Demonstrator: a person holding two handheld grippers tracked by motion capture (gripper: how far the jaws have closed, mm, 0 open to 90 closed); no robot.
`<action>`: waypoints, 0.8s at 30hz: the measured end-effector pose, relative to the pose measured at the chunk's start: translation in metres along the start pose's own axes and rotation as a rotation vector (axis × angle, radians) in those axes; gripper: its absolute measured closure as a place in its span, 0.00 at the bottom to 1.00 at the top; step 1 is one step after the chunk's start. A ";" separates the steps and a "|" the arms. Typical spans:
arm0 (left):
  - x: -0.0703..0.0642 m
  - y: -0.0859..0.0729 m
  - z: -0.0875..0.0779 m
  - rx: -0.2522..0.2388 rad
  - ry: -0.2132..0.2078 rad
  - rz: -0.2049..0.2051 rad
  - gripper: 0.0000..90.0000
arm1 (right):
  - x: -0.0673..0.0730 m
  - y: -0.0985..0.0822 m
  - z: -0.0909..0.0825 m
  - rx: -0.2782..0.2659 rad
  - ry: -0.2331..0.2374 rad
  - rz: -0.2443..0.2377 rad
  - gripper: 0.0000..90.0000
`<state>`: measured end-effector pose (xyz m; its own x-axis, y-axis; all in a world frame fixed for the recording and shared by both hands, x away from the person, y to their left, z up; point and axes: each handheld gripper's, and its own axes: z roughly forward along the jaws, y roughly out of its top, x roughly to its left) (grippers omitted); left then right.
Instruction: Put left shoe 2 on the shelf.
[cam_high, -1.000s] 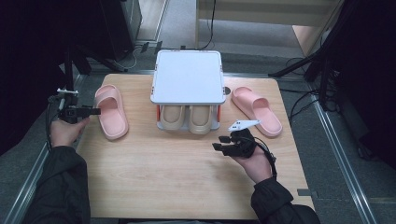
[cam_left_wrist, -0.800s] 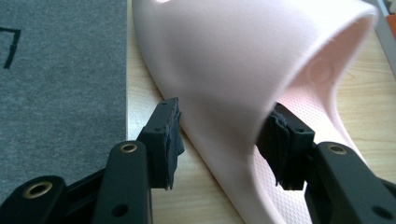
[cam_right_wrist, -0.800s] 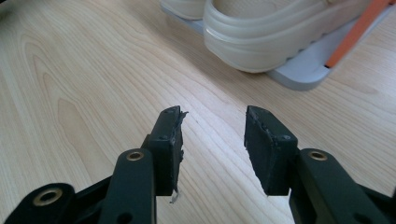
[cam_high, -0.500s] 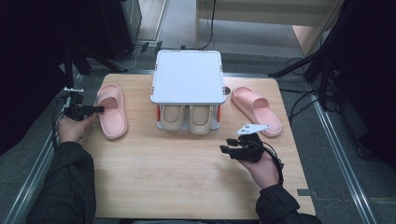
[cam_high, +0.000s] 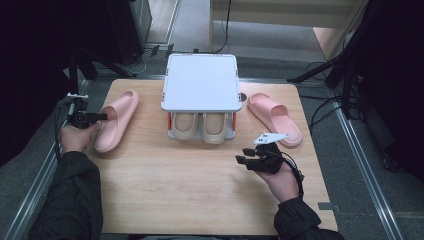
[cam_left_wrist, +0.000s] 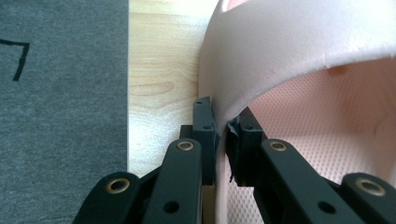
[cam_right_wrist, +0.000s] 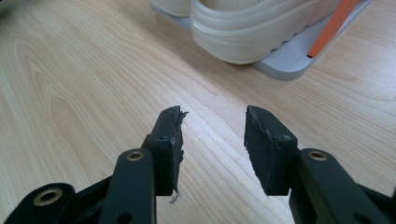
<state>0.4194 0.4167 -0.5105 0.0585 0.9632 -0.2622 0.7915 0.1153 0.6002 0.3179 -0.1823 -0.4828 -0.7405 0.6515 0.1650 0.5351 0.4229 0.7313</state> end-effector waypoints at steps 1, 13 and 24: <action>0.000 0.000 0.000 0.001 -0.003 -0.008 0.93 | 0.000 0.000 0.000 -0.003 0.001 -0.005 0.63; -0.014 0.006 -0.008 0.039 -0.020 -0.018 0.93 | 0.001 0.004 0.004 0.003 0.013 -0.012 0.63; -0.039 0.014 -0.018 0.054 -0.052 -0.003 0.93 | 0.003 0.009 0.010 0.007 0.040 -0.035 0.63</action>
<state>0.4168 0.3847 -0.4781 0.0864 0.9488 -0.3038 0.8234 0.1037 0.5579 0.3251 -0.1700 -0.4825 -0.7742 0.6108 0.1659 0.5114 0.4493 0.7325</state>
